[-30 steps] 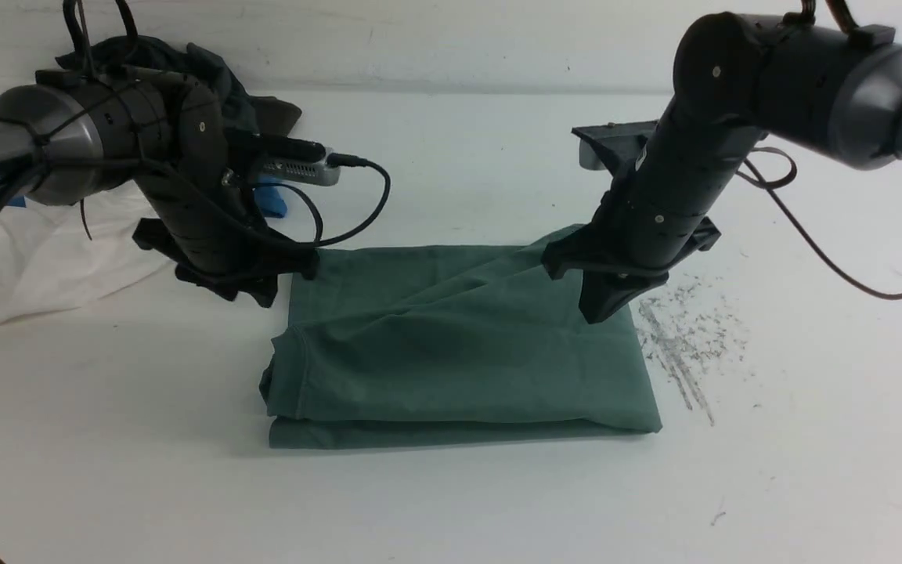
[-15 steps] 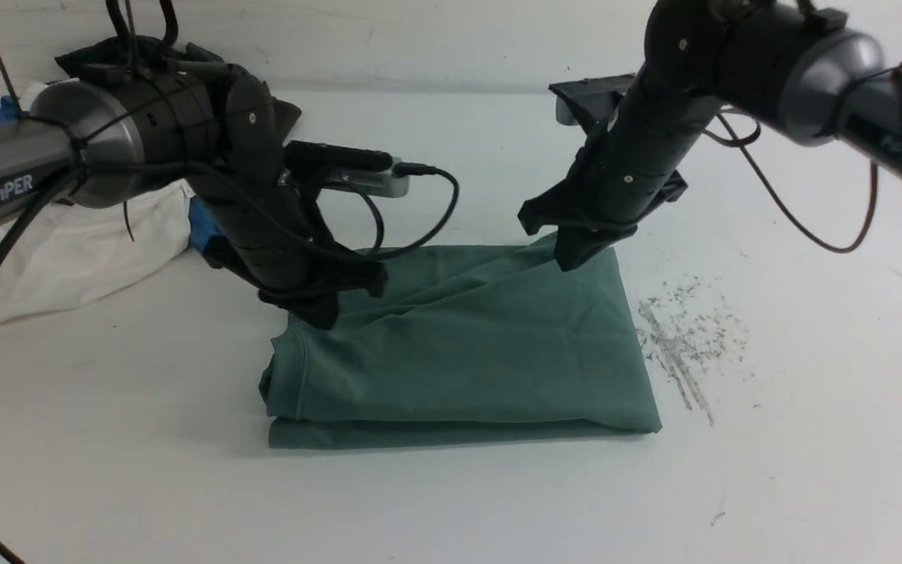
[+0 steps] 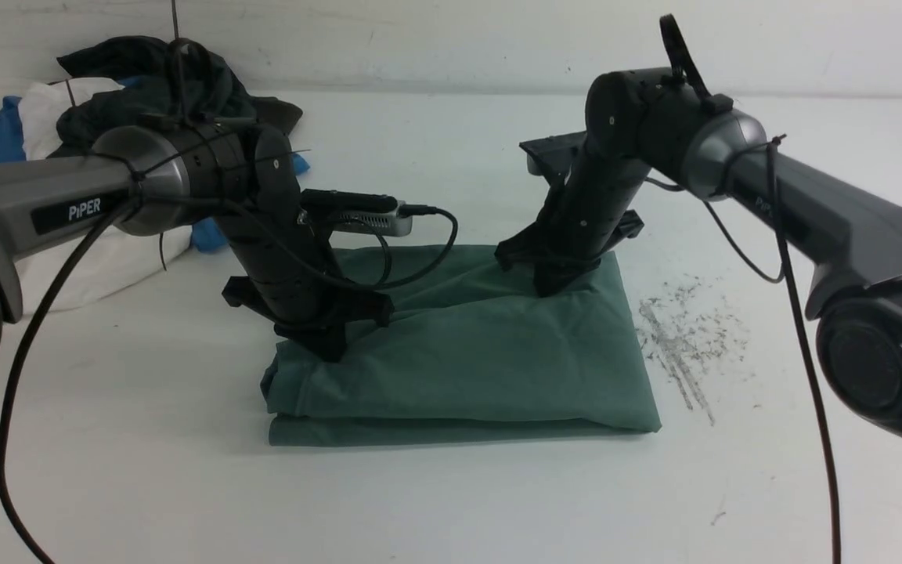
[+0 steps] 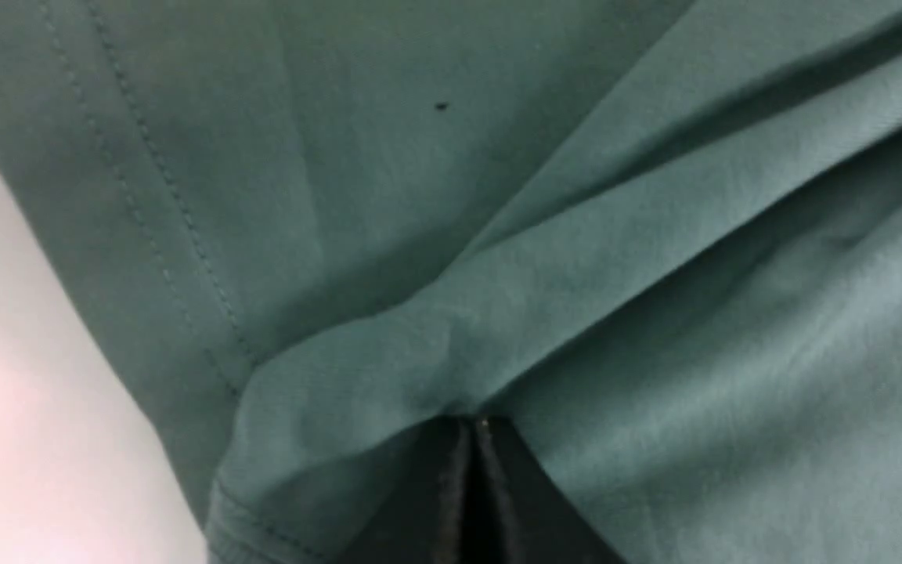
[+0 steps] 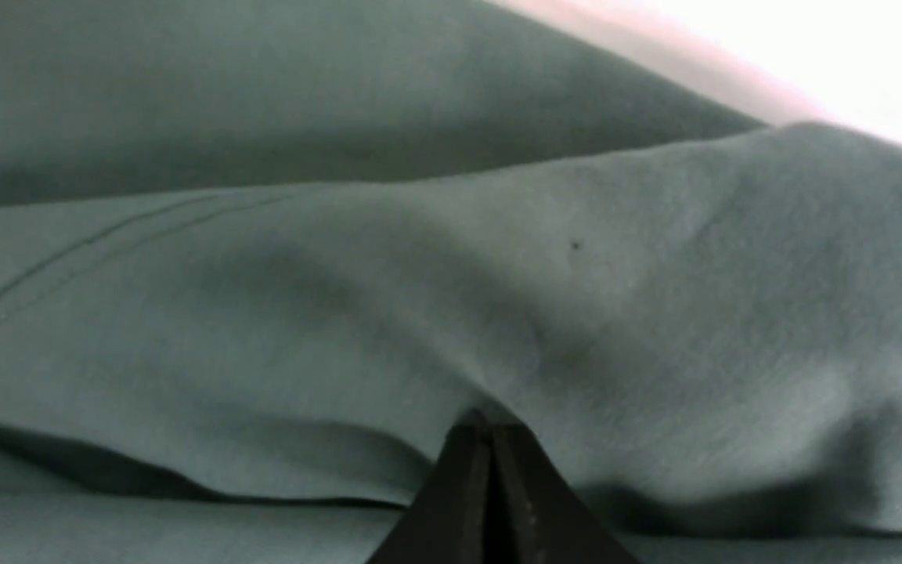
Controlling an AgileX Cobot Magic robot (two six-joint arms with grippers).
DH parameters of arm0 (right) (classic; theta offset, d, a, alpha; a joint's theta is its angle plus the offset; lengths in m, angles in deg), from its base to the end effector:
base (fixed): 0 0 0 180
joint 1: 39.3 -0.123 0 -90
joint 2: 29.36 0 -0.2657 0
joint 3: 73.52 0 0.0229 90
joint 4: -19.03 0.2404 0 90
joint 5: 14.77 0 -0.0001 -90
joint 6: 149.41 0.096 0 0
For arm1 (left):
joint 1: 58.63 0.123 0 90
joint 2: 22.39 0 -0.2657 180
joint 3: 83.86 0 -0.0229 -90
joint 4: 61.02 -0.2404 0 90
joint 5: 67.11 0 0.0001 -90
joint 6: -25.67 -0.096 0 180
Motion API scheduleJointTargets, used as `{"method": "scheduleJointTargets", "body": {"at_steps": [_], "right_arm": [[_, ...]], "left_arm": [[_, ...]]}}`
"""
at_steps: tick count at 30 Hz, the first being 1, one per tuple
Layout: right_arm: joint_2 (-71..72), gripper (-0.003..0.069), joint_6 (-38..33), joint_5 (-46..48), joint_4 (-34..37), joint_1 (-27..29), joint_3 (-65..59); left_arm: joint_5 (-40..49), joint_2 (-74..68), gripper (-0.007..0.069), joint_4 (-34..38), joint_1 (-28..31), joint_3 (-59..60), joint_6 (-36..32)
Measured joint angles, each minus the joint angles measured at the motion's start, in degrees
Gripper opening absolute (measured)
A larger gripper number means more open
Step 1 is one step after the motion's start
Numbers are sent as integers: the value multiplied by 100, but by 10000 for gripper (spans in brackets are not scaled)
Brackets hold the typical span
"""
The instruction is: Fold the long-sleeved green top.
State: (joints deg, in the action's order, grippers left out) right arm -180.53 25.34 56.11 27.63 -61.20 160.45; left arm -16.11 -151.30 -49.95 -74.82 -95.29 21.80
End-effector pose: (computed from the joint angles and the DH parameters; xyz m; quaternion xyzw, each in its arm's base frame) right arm 0.4533 0.1968 0.1508 -0.2162 0.9681 0.0872 0.0919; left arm 0.3902 -0.1282 0.1463 0.1204 0.9844 -0.0909 0.0907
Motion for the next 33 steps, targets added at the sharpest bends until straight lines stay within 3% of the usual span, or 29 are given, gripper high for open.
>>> {"method": "scheduleJointTargets", "body": {"at_steps": [9, 13, 20, 33], "right_arm": [[405, -15, 43, 24, -412, 0, -19], [1282, -15, 216, 35, -860, 18, -19], [2622, -15, 359, 56, -958, 251, -356], [6468, -15, 377, 148, -985, 989, -3882]], "left_arm": [[60, 256, -4, -130, 5, 72, 0], [311, 919, -4, -213, 75, 121, 0], [518, 2194, -4, -237, 119, 381, -158], [207, 4913, -4, -231, 119, 3108, -15]]}}
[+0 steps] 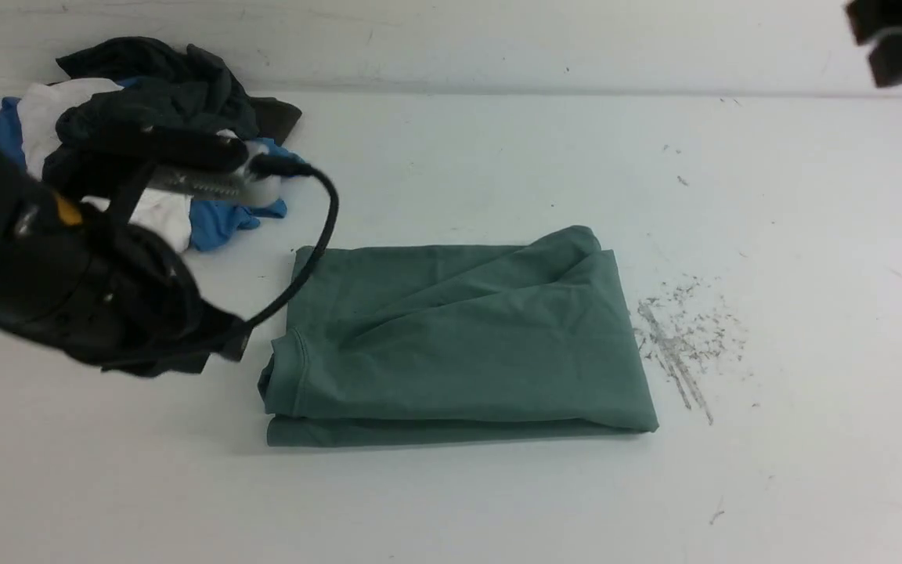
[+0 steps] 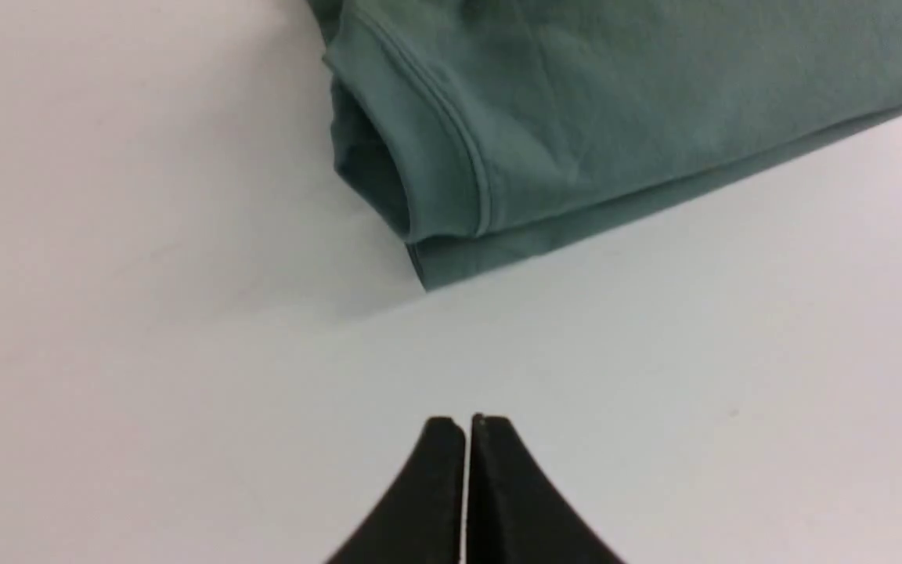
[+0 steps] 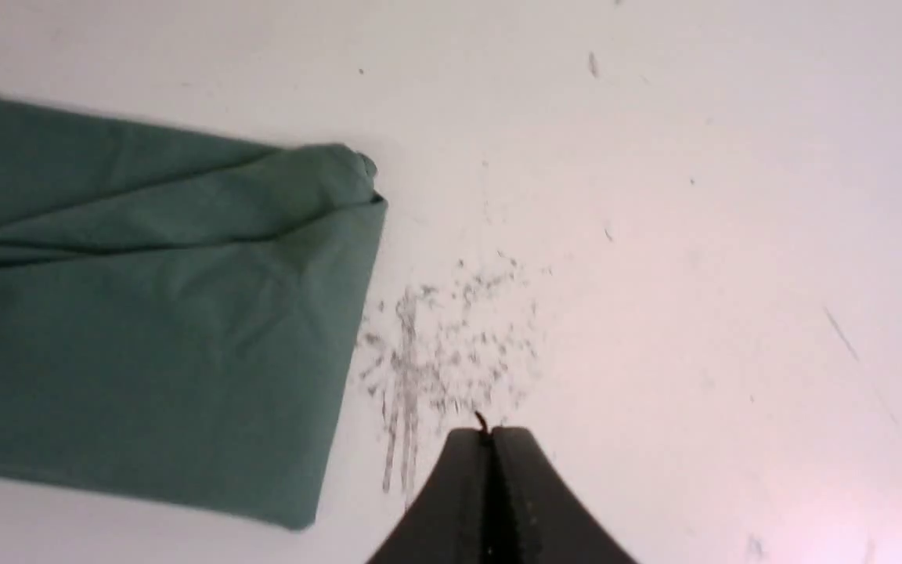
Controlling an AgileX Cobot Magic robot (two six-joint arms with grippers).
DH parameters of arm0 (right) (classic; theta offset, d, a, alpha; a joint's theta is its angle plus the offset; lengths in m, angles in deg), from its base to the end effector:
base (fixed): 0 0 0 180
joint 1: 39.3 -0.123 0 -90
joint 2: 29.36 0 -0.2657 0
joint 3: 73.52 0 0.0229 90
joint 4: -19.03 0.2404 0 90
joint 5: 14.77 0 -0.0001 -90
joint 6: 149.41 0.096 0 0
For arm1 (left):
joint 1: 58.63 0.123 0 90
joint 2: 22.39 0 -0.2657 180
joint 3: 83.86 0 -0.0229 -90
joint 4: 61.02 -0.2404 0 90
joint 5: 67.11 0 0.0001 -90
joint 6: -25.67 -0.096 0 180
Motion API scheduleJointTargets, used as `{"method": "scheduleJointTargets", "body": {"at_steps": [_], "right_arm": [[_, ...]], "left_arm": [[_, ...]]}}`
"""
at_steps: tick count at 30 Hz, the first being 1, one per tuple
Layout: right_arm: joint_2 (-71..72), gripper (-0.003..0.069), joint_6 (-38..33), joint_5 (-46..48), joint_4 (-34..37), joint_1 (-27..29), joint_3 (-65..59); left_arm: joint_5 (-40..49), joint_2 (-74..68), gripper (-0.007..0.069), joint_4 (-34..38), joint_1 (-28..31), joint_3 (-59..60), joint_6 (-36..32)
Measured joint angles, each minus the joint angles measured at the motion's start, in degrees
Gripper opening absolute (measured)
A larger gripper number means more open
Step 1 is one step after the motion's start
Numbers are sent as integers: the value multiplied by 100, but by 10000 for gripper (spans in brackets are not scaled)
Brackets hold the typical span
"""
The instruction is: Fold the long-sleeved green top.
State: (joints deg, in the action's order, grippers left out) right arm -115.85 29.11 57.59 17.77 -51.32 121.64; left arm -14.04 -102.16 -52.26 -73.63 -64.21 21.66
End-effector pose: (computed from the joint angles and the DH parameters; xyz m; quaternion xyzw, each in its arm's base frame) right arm 0.2556 0.0524 0.4095 -0.1116 0.9436 0.0177 0.3113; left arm 0.2270 -0.0729 0.2834 0.1303 0.9602 -0.0926 0.2293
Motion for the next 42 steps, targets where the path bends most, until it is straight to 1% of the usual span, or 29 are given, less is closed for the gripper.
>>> {"method": "scheduleJointTargets", "body": {"at_steps": [3, 4, 5, 6, 8, 9, 12, 13, 14, 17, 20, 22, 25, 31, 37, 42], "right_arm": [[694, -15, 5, -109, -5, 12, -651], [1155, -15, 5, -297, -5, 12, -1063], [1293, -15, 17, -359, -5, 12, -1180], [1856, -15, 85, -719, -5, 12, -1727], [2606, -15, 148, -1214, -5, 12, -2358], [2684, -15, 184, -1214, -5, 12, -2358], [4246, -15, 304, -2353, -17, 12, -3613], [4246, -15, 304, -2423, -17, 12, -3679], [5037, -15, 438, -3025, -17, 12, -4224], [6166, -15, 721, -4202, -17, 12, -5212], [7007, -15, 875, -4972, -17, 12, -5934], [7431, -15, 901, -5316, -17, 12, -6317], [7617, -15, 902, -5708, -17, 12, -6768], [7617, -15, 902, -5869, -17, 12, -6963], [7617, -15, 902, -5902, -17, 12, -6963], [7617, -15, 902, -5902, -17, 12, -6963]], "left_arm": [[-74, 404, -4, 0, 0, 347, 39], [-74, 729, -4, 0, 0, 582, 94], [-74, 809, -4, 0, 0, 610, 103], [-74, 1178, -4, 5, 0, 836, 186], [-80, 1548, -4, 5, 0, 1043, 283], [-84, 1588, -4, 5, 0, 1043, 283], [-315, 2306, -4, 5, 0, 1402, 458], [-333, 2382, -4, 5, 0, 1420, 459], [-464, 2671, -4, 0, 0, 1560, 484], [-722, 3068, -4, 0, 0, 1802, 495], [-931, 3368, -4, 0, 0, 2020, 495], [-1002, 3483, -4, 0, 0, 2135, 495], [-1066, 3535, -4, 6, 0, 2339, 497], [-1060, 3719, -4, 122, 0, 2453, 497], [-1066, 4743, -4, 227, 0, 2575, 480], [-1085, 5972, -4, -32, 0, 3047, 577]]}}
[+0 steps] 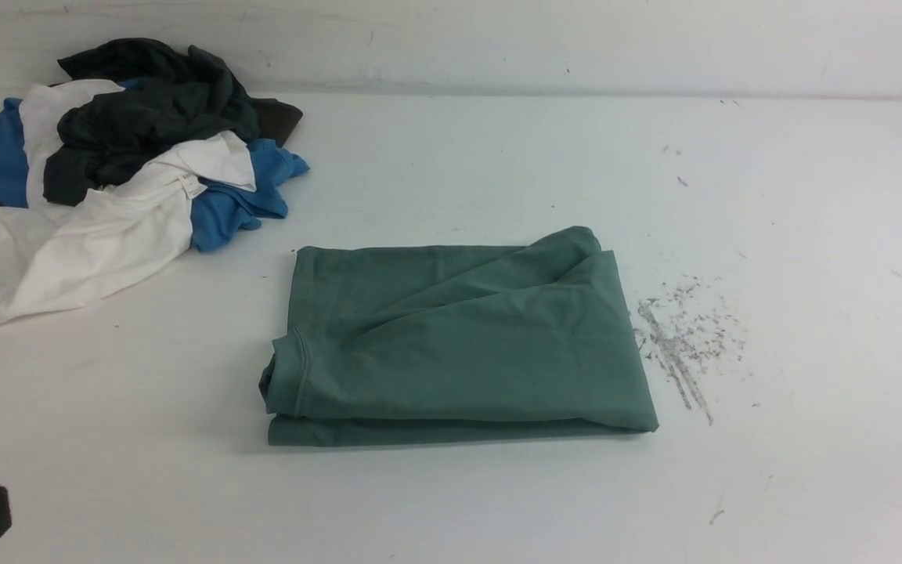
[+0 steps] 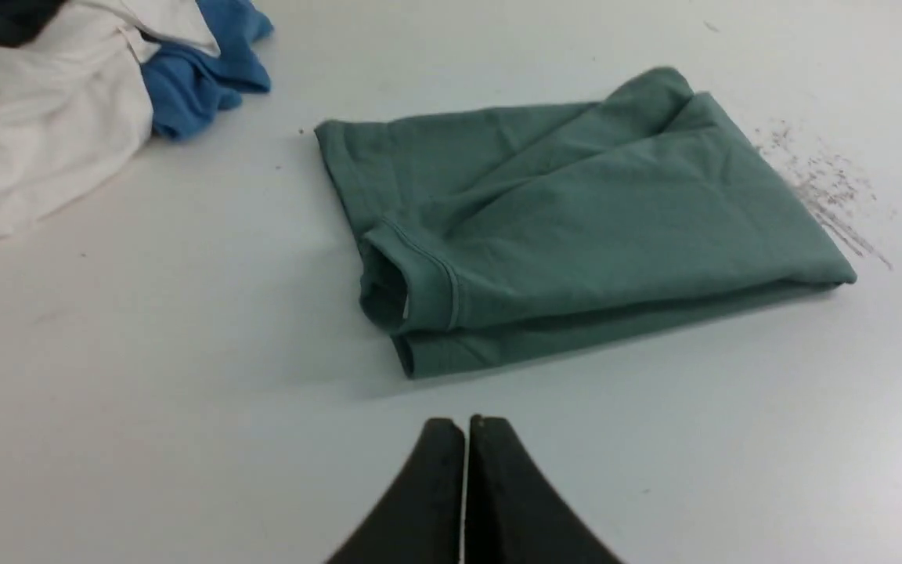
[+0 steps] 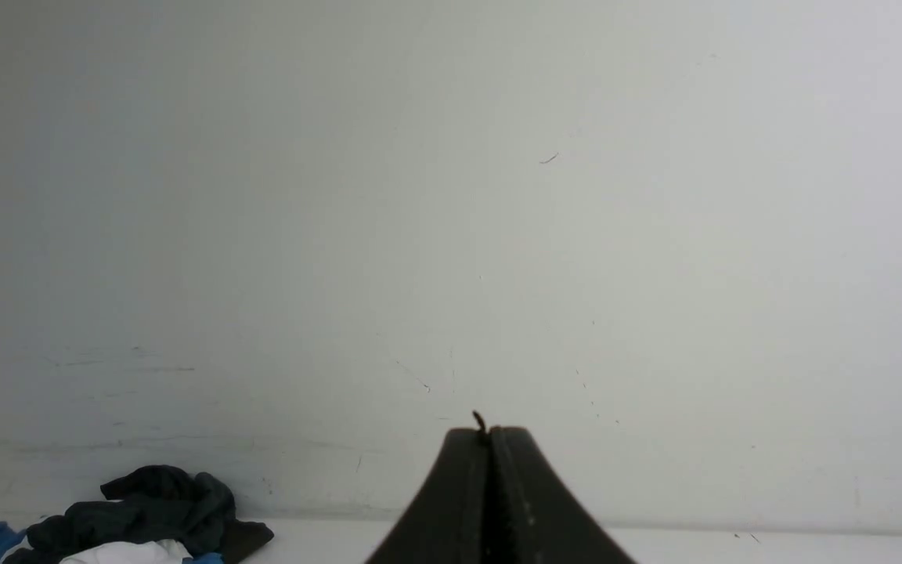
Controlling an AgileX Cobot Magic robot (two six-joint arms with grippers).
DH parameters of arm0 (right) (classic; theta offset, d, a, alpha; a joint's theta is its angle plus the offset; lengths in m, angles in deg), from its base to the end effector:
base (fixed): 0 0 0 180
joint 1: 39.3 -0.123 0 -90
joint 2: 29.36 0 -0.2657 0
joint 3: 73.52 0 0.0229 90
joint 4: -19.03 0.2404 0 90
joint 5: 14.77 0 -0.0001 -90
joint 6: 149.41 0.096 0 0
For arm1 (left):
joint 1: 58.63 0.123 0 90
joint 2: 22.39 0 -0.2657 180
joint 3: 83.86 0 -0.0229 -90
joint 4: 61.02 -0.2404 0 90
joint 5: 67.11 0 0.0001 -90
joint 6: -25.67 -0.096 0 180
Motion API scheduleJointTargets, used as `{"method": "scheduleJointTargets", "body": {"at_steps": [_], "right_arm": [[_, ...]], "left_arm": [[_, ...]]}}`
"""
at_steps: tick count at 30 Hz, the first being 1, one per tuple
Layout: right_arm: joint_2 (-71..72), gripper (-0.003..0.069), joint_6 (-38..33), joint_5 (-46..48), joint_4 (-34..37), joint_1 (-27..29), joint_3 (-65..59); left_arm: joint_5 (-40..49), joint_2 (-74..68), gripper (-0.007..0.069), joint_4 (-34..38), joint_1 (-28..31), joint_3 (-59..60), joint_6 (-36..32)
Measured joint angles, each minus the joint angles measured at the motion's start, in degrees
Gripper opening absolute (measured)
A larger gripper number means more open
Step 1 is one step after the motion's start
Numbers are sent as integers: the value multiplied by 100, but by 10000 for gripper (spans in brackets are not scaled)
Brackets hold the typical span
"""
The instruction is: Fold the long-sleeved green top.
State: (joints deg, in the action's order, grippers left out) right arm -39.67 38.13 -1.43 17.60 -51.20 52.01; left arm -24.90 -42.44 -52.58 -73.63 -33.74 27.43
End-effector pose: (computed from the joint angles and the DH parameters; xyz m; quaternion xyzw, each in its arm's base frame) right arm 0.0395 0.0078 0.3134 -0.0294 0.6294 0.1200 0.7672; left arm 0.0529 -0.0240 0.2812 0.0779 0.8252 -0.1515 0.5386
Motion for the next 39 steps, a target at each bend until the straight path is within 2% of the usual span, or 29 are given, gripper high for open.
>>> {"method": "scheduleJointTargets", "body": {"at_steps": [9, 19, 29, 37, 39], "right_arm": [[0, -15, 0, 0, 0, 0, 0], [0, -15, 0, 5, 0, 9, 0], [0, -15, 0, 5, 0, 39, 0], [0, -15, 0, 5, 0, 39, 0], [0, -15, 0, 5, 0, 39, 0]], "left_arm": [[-1102, 821, -4, -62, 0, 196, 425], [-1187, 826, -4, -123, 0, 259, 393], [-1251, 831, -4, -692, 16, 419, 352], [-2152, 854, -4, -930, 905, 1601, 323], [-2333, 970, -4, -943, 1229, 2059, 142]]}}
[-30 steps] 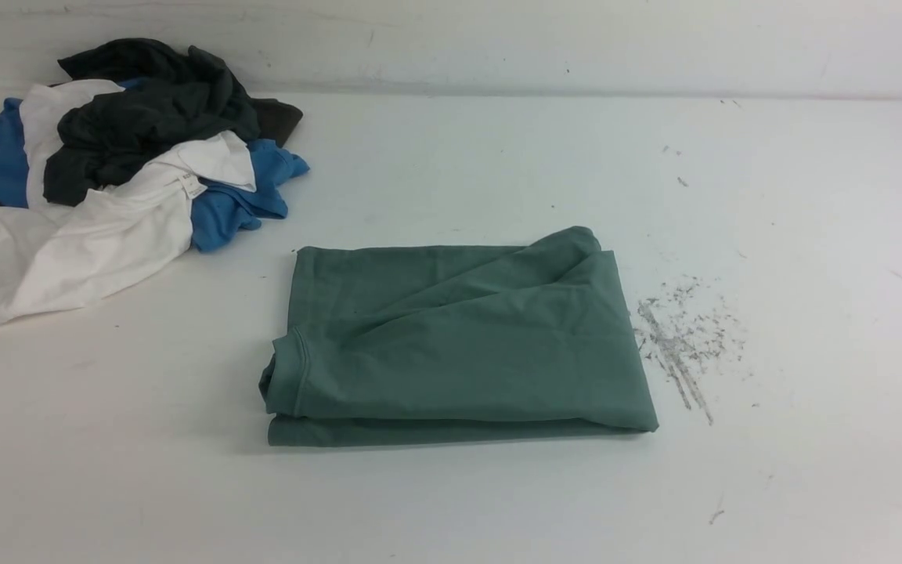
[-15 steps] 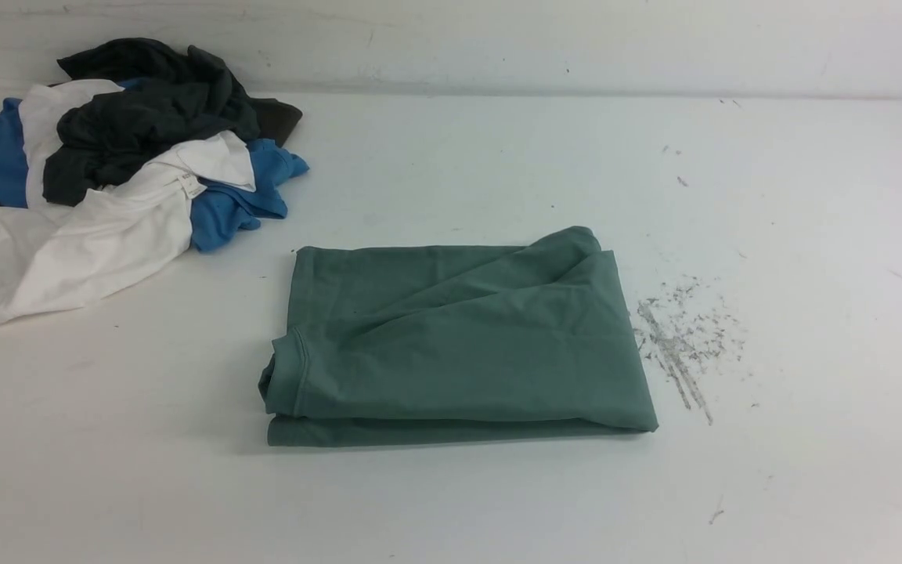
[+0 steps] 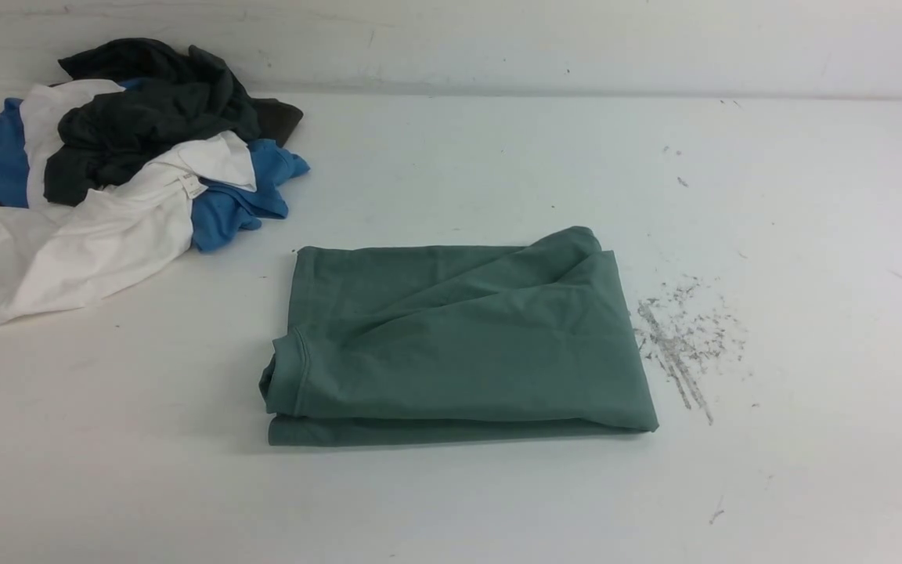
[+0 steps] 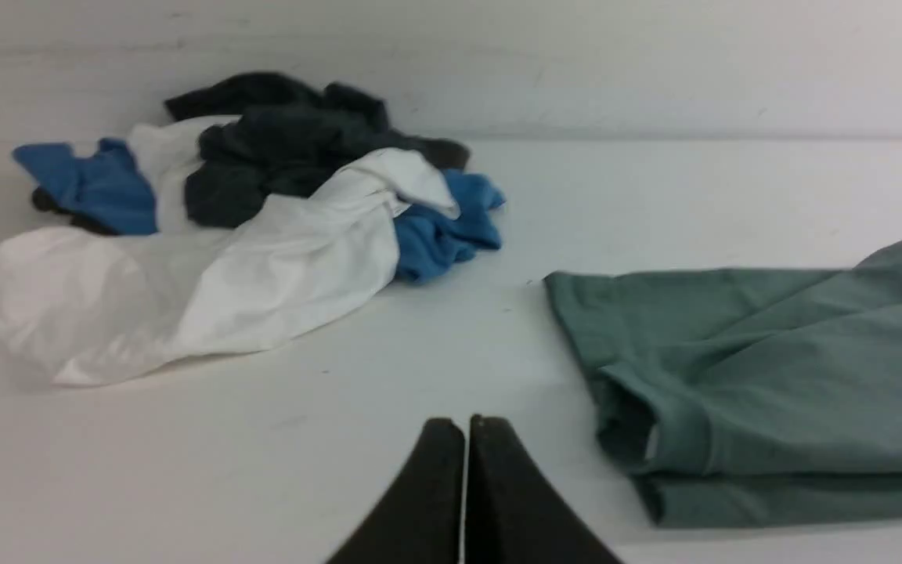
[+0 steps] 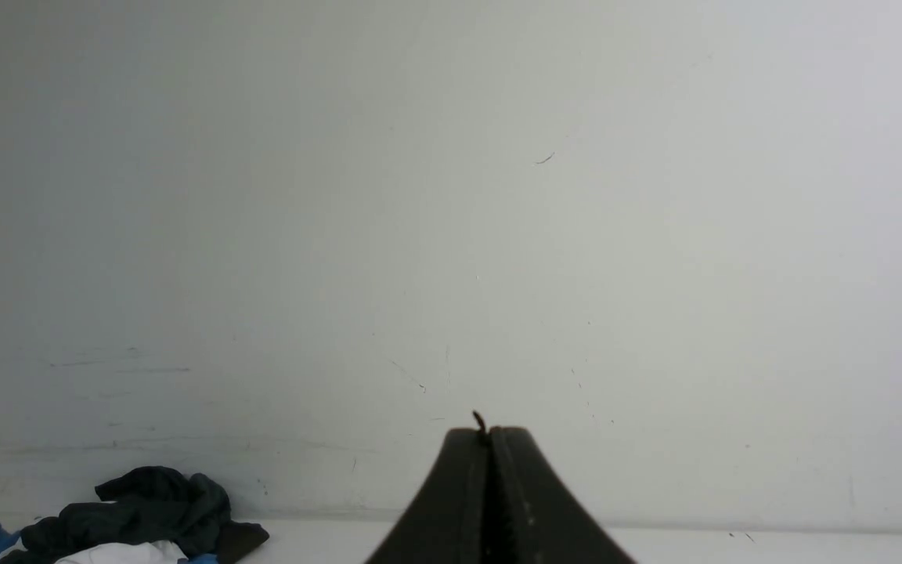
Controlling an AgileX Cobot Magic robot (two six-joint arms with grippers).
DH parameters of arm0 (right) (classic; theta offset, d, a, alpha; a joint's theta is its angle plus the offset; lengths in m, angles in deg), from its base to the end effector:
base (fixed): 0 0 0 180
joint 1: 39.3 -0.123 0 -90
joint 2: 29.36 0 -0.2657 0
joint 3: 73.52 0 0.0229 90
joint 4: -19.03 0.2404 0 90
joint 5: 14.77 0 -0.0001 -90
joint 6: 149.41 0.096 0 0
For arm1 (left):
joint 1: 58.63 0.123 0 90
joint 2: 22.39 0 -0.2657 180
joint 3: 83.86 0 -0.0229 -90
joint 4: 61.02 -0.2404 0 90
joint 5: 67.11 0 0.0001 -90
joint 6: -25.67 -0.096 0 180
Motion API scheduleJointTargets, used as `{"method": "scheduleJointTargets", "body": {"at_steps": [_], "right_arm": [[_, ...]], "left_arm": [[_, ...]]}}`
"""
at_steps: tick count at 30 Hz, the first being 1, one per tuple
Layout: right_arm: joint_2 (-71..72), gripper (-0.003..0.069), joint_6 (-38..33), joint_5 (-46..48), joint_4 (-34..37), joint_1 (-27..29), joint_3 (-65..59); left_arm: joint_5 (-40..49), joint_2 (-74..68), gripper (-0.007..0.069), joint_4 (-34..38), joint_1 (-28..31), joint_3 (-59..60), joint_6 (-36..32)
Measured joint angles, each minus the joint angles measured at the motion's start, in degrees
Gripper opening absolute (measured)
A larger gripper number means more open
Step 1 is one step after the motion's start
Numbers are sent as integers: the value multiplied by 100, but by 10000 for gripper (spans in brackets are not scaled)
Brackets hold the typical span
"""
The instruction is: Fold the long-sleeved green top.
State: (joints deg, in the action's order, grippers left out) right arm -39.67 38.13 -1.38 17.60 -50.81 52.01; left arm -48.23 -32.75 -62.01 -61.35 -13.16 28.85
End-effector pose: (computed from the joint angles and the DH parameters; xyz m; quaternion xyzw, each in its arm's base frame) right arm 0.0396 0.0075 0.3133 -0.0272 0.6299 0.1173 0.7673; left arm 0.0670 -0.0026 0.2141 0.0014 0.7657 -0.0257 0.6427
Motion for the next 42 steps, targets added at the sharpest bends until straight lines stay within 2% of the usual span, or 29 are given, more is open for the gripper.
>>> {"method": "scheduleJointTargets", "body": {"at_steps": [6, 10, 24, 31, 42], "right_arm": [[1, -15, 0, 14, 0, 0, -2], [1, -15, 0, 31, 0, 0, -2], [1, -15, 5, 36, 0, 0, -2], [1, -15, 5, 36, 0, 0, -2], [1, -15, 5, 36, 0, 0, -2]], "left_arm": [[-148, 259, -4, -16, 224, 711, -759], [46, 259, -4, -2, 236, 750, -961], [105, 259, -4, 99, -84, 743, -936], [138, 259, -4, 749, -84, 739, -514], [169, 259, -4, 845, -84, 737, -481]]}}
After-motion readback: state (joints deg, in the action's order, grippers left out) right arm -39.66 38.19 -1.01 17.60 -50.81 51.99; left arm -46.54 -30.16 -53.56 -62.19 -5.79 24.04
